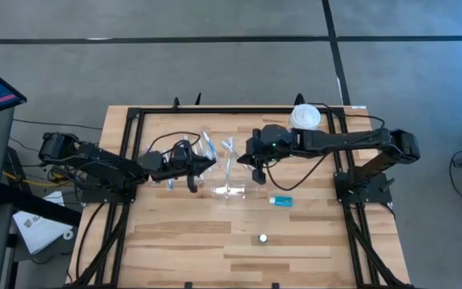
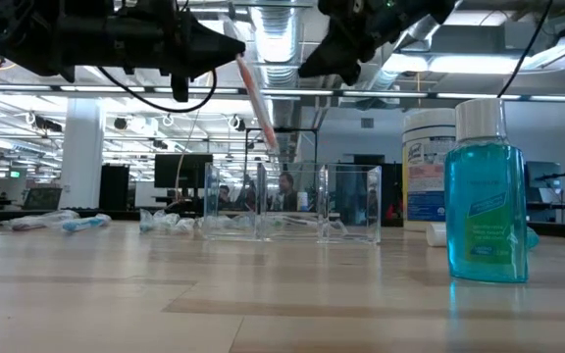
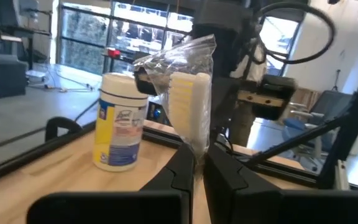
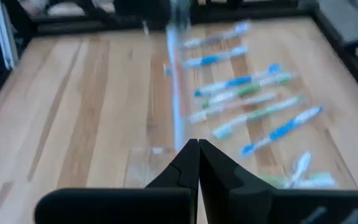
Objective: Pick & Place toothbrushing station
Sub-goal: Put the right orange toothbrush into the transparent organizer
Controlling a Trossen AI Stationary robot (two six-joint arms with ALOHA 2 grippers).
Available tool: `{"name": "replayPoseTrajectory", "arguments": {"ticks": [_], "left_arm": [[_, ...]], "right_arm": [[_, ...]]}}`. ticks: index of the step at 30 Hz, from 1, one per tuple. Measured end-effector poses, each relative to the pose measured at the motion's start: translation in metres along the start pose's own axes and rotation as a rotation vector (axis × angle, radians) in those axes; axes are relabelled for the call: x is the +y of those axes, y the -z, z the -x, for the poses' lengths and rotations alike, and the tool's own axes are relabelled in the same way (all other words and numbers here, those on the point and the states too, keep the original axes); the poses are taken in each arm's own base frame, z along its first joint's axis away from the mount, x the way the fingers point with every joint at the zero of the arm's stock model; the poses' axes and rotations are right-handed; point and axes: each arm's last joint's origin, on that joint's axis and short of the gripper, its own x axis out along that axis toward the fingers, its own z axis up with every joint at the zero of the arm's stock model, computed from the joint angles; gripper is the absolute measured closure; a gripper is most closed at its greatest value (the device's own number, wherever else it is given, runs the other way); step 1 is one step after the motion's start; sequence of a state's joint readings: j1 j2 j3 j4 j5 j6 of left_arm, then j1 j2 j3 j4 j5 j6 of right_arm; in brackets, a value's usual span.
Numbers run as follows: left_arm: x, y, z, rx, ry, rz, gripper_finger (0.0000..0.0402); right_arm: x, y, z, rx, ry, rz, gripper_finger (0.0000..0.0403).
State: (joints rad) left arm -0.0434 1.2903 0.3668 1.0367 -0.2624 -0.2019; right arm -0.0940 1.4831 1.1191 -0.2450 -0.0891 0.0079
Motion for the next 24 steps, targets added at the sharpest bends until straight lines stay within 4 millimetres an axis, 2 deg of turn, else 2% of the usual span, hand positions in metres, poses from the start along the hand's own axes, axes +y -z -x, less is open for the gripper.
{"name": "replayPoseTrajectory", "arguments": {"ticks": [8,17,24], "left_arm": [[-0.001,0.000,0.001,0.026,0.047,0.043,0.0395],[0.001,-0.009,0.015,0.127,0.023,0.041,0.0395],[0.002,-0.003,0.017,0.202,0.003,0.048,0.0395]], "right_arm": [[0.000,0.006,0.000,0.058,0.001,-0.023,0.0403],[0.000,0.007,0.000,0.069,0.001,-0.025,0.0403],[0.000,0.007,0.000,0.068,0.001,-0.024,0.0403]]}}
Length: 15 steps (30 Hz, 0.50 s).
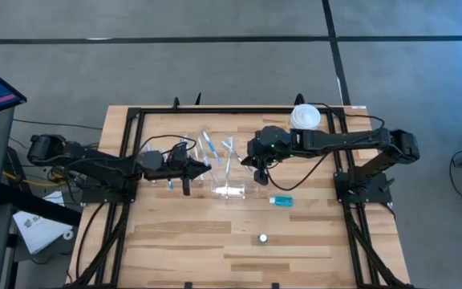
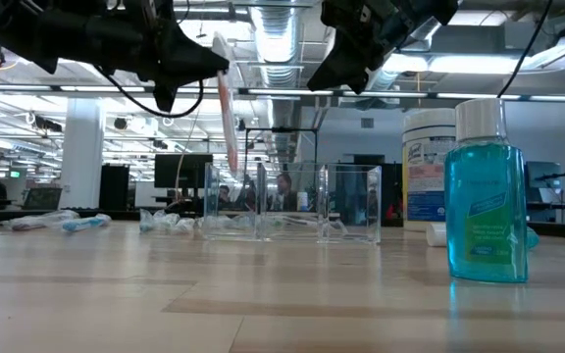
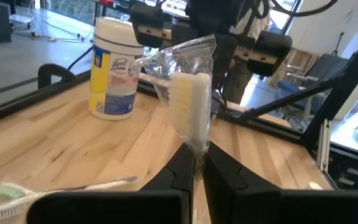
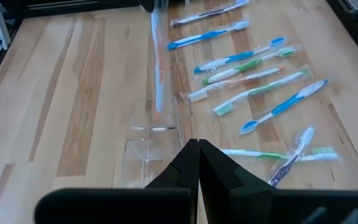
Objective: Pick & Place toothbrushing station
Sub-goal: Put the right orange toothbrush into the transparent organizer
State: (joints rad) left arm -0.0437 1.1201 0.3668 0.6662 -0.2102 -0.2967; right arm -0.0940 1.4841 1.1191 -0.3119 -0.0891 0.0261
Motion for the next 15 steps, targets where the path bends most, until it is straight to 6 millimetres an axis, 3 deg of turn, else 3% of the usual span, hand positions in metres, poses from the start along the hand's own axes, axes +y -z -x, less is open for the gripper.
{"name": "replayPoseTrajectory", "arguments": {"ticks": [15], "left_arm": [[0.0000,0.0100,-0.0053,0.068,0.043,0.016,0.0393]], "right_arm": [[0.0000,-0.0005,-0.0001,-0.005,0.000,0.000,0.0403]]}}
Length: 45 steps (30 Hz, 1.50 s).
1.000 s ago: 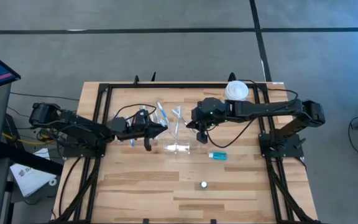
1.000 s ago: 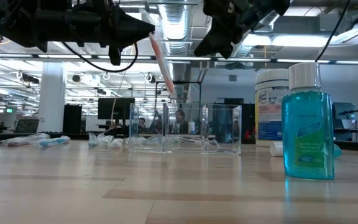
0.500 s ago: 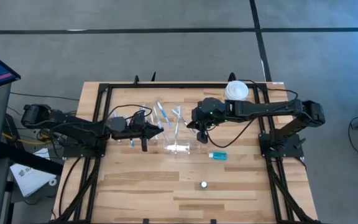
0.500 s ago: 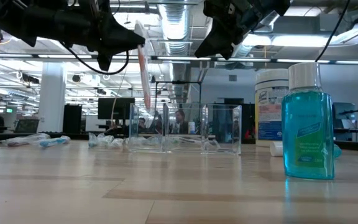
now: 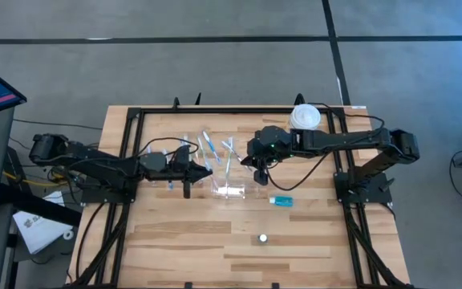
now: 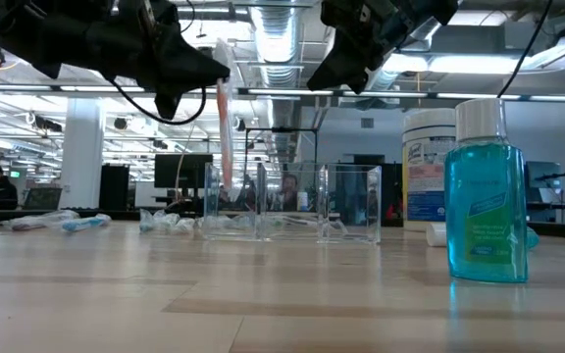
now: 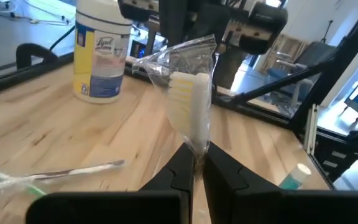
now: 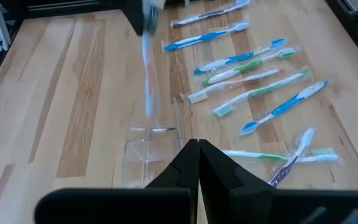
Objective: Pick & Place toothbrushing station
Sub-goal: Put the right orange toothbrush into the transparent organizer
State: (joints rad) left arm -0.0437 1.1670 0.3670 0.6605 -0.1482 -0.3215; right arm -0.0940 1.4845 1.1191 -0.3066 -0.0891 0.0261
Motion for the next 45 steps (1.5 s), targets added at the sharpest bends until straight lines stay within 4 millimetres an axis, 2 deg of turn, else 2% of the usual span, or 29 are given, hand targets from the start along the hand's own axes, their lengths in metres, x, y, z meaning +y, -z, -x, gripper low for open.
{"name": "replayPoseTrajectory", "arguments": {"ticks": [14,25,35,45], "left_arm": [[0.010,0.022,-0.017,0.082,-0.050,-0.010,0.0392],[0.011,0.027,-0.022,0.087,-0.031,-0.010,0.0386],[0.011,0.026,-0.022,0.074,-0.051,-0.014,0.0322],[0.011,0.023,-0.022,0.038,-0.057,-0.014,0.0229]], "right_arm": [[0.000,0.000,0.000,-0.002,0.000,0.000,0.0403],[0.000,0.000,0.000,0.000,0.000,0.000,0.0403],[0.000,0.000,0.000,0.000,0.000,0.001,0.0403],[0.000,0.000,0.000,0.000,0.000,0.003,0.0403]]}}
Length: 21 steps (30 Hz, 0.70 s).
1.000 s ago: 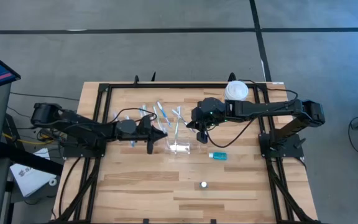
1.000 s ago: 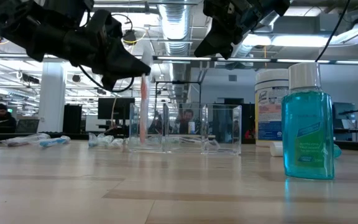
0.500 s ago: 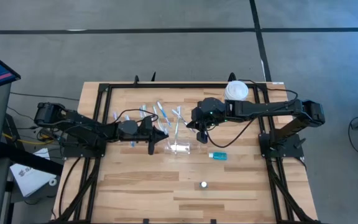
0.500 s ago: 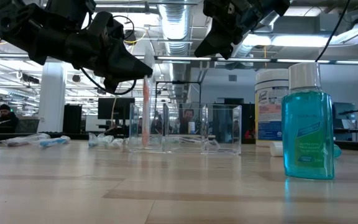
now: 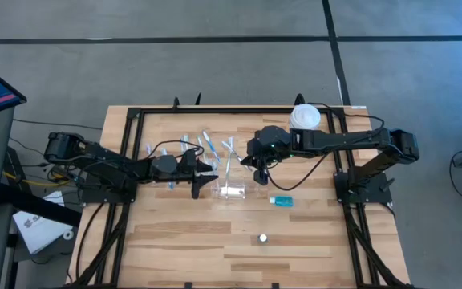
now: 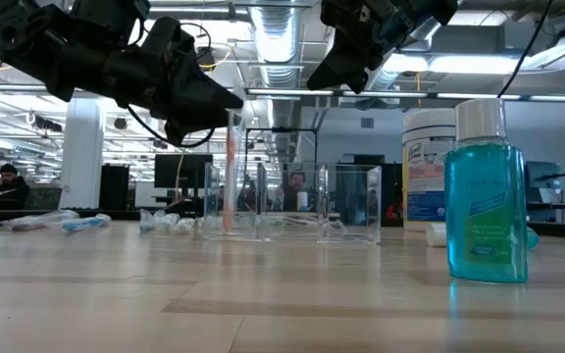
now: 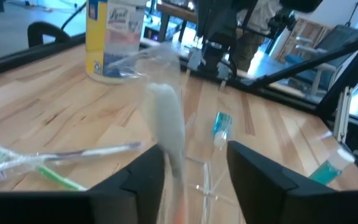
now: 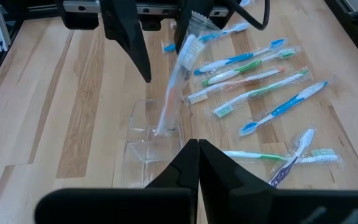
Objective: Pick & Place toothbrushing station
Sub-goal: Put the right orange toothbrush into the transparent organizer
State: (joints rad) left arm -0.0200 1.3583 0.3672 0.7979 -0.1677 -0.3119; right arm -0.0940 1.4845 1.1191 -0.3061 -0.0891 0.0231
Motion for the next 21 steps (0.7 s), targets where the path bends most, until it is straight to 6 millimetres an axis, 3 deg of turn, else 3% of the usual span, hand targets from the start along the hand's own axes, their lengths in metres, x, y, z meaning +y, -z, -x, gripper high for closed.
{"name": "replayPoseTrajectory", "arguments": {"ticks": [9,21], "left_arm": [[-0.001,-0.003,0.000,-0.029,0.011,0.009,0.0161],[-0.007,-0.014,-0.002,-0.113,0.046,0.026,0.0160]], "right_arm": [[0.000,0.000,0.000,0.000,0.000,0.002,0.0403],[0.000,0.000,0.000,-0.003,0.001,0.007,0.0403]]}}
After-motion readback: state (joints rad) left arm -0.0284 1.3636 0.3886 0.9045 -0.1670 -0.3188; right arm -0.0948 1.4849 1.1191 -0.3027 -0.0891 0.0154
